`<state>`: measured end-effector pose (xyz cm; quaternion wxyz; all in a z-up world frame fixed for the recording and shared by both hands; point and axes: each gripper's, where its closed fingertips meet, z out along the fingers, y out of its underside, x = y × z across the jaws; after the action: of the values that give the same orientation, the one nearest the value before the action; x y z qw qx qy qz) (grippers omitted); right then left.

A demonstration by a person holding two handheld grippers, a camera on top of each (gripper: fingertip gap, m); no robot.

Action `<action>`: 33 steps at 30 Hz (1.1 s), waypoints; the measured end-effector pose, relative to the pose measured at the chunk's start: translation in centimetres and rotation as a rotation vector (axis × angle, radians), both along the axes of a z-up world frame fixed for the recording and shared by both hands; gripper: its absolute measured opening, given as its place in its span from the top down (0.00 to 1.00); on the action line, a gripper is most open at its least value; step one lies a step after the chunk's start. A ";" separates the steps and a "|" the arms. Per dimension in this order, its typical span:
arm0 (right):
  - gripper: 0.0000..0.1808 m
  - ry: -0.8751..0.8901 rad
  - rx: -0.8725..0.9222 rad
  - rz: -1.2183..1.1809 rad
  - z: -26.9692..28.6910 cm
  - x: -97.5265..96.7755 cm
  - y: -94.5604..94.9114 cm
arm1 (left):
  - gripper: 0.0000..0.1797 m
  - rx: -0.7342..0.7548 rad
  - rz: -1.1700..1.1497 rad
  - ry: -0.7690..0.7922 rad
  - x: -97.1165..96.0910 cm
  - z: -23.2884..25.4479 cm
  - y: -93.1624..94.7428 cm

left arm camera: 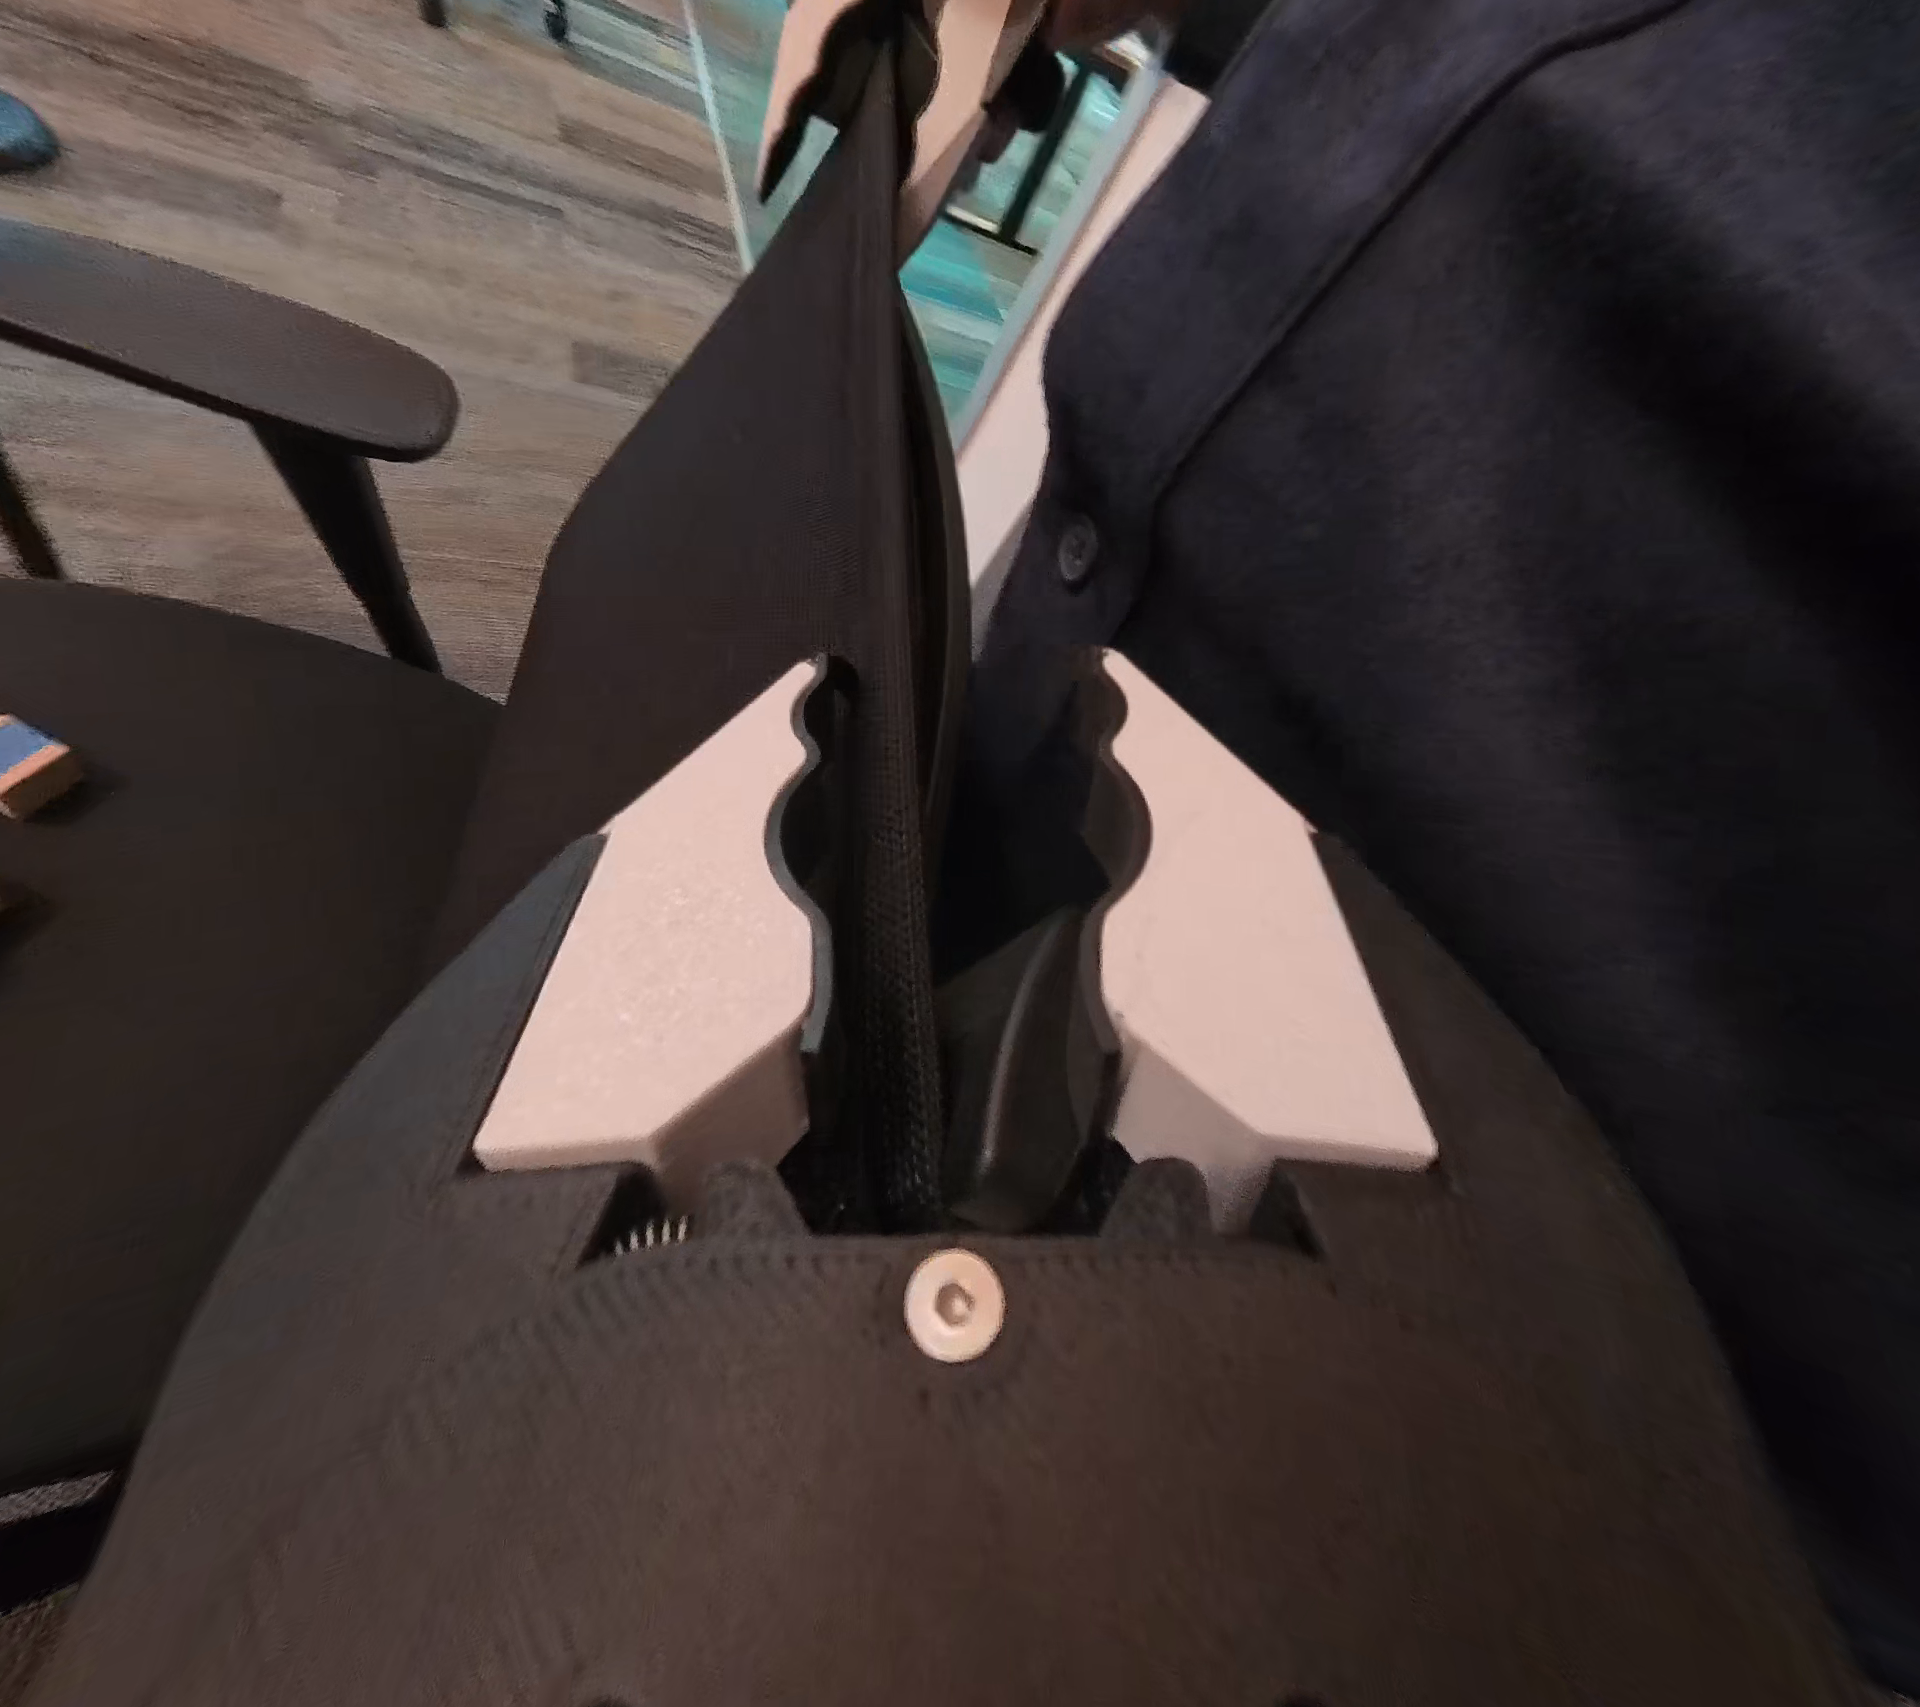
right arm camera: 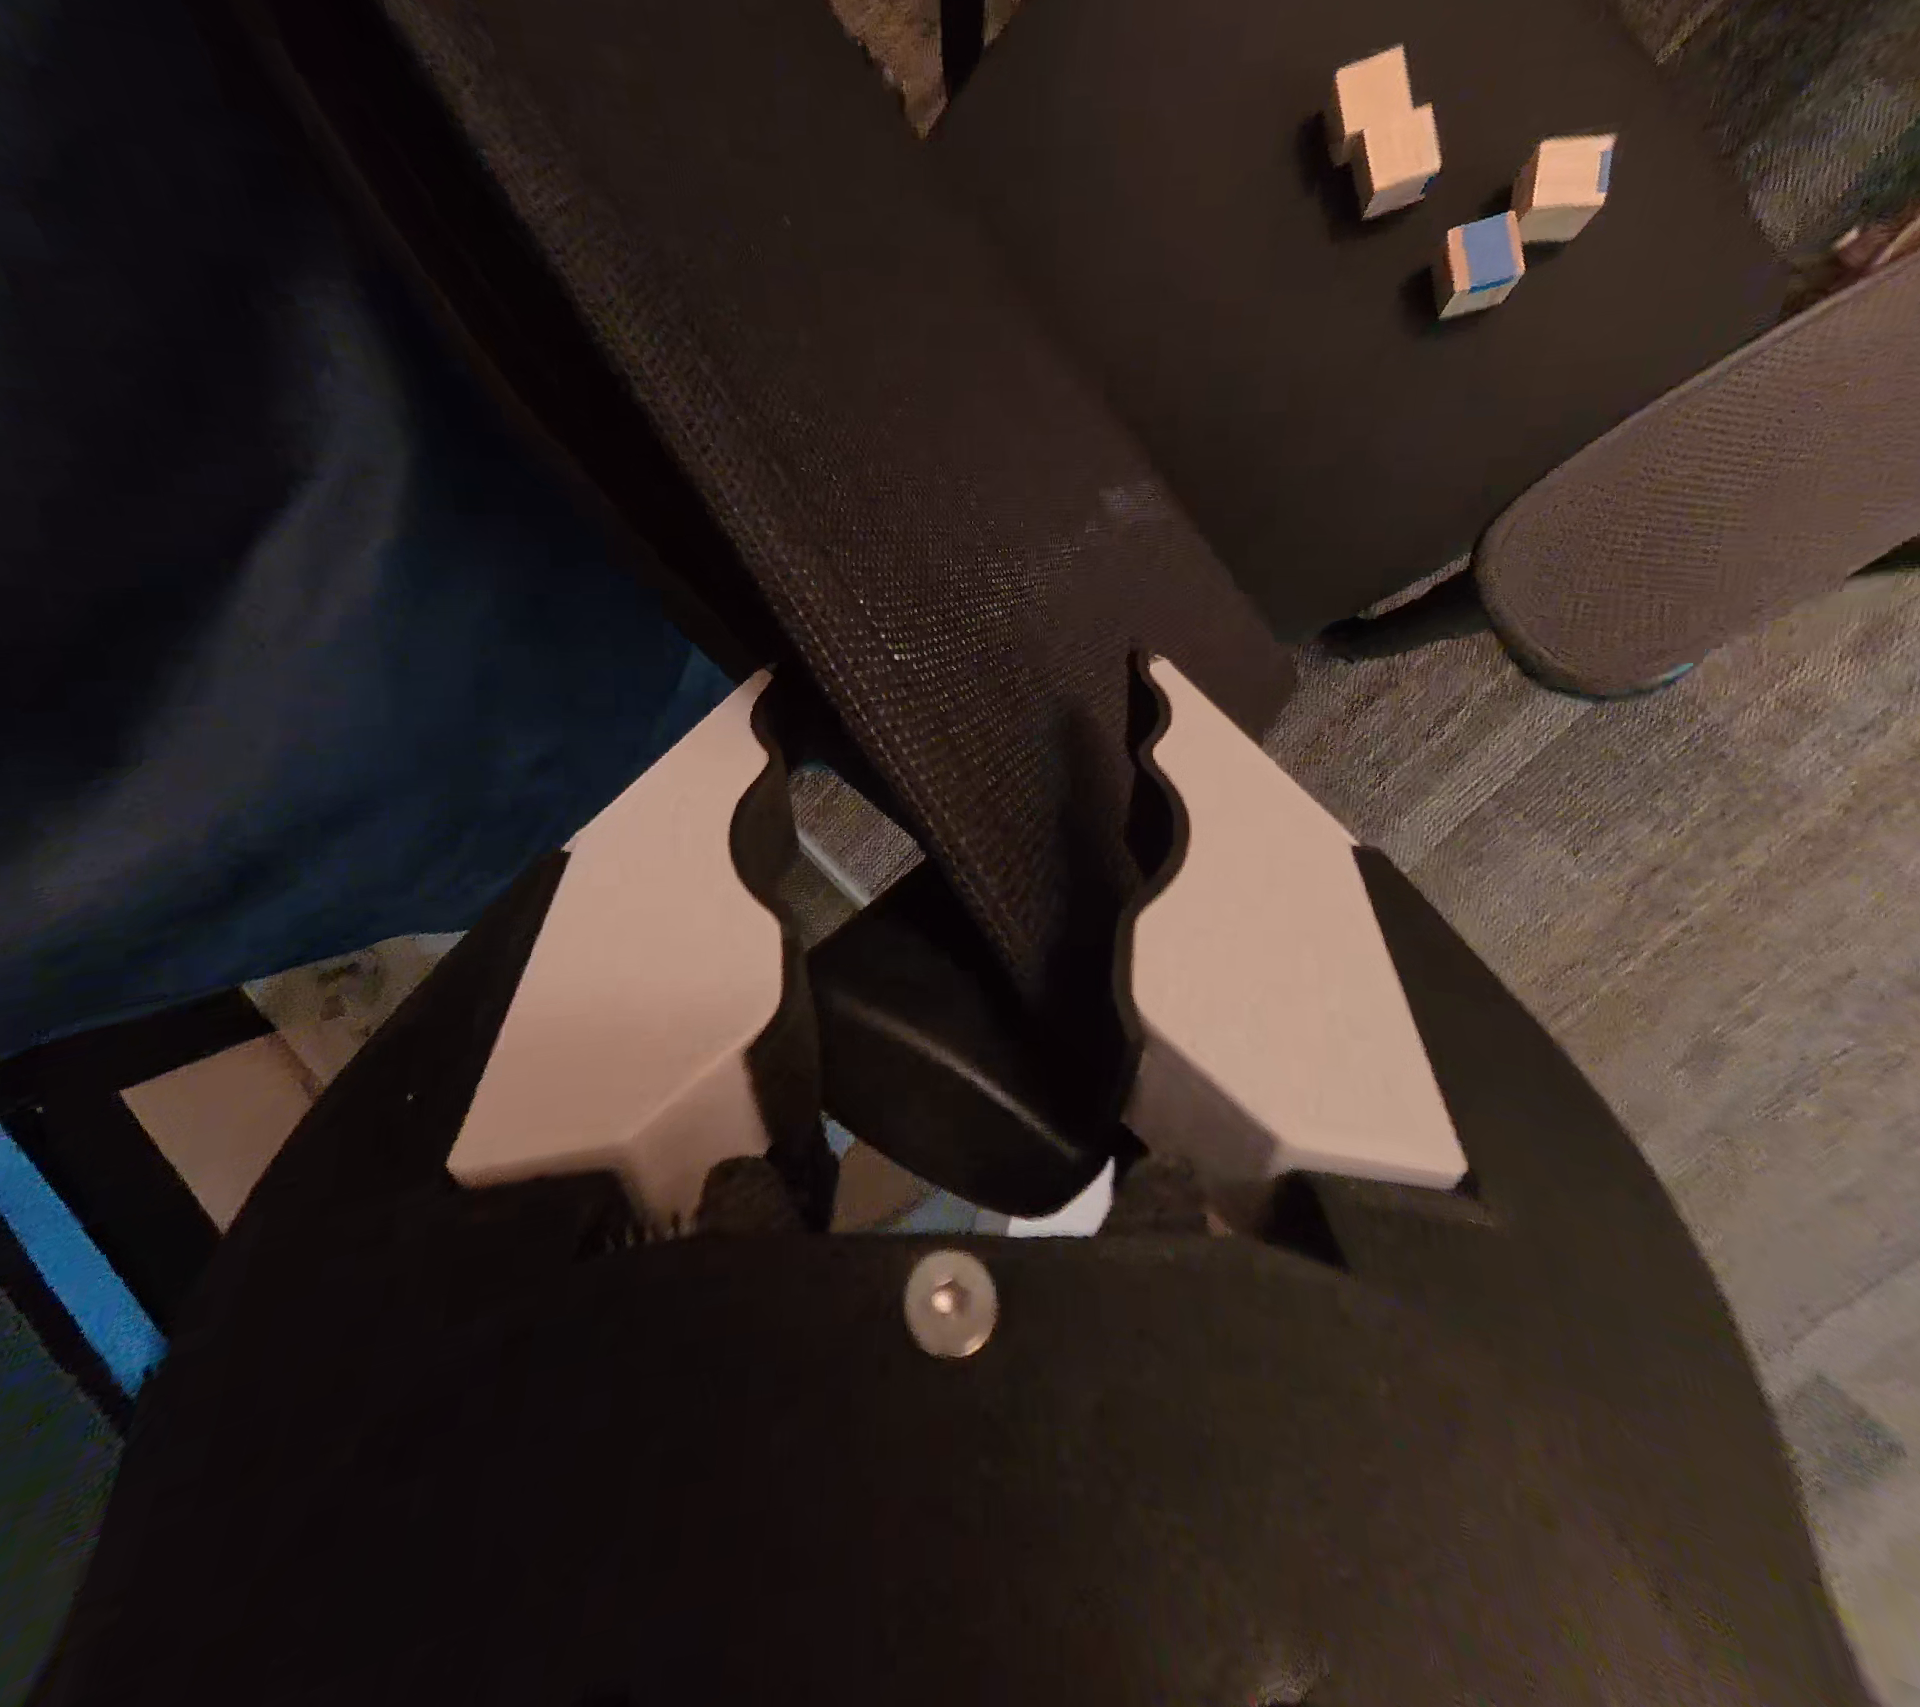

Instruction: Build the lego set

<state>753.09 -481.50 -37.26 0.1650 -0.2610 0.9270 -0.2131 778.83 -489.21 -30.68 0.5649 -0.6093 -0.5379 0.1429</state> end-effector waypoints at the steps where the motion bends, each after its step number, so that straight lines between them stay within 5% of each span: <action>1: 0.64 0.000 0.011 -0.024 -0.2 -0.1 0.9 | 0.75 -0.001 -0.024 -0.002 -0.2 0.0 0.4; 33: 0.64 0.030 0.174 -0.386 -0.3 -3.4 15.6 | 0.77 0.028 -0.429 -0.002 -7.3 0.4 5.8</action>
<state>749.70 -465.93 -37.53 0.1293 -0.0662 0.9771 -0.1558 771.50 -483.43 -30.32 0.5904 -0.7019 -0.3982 0.0112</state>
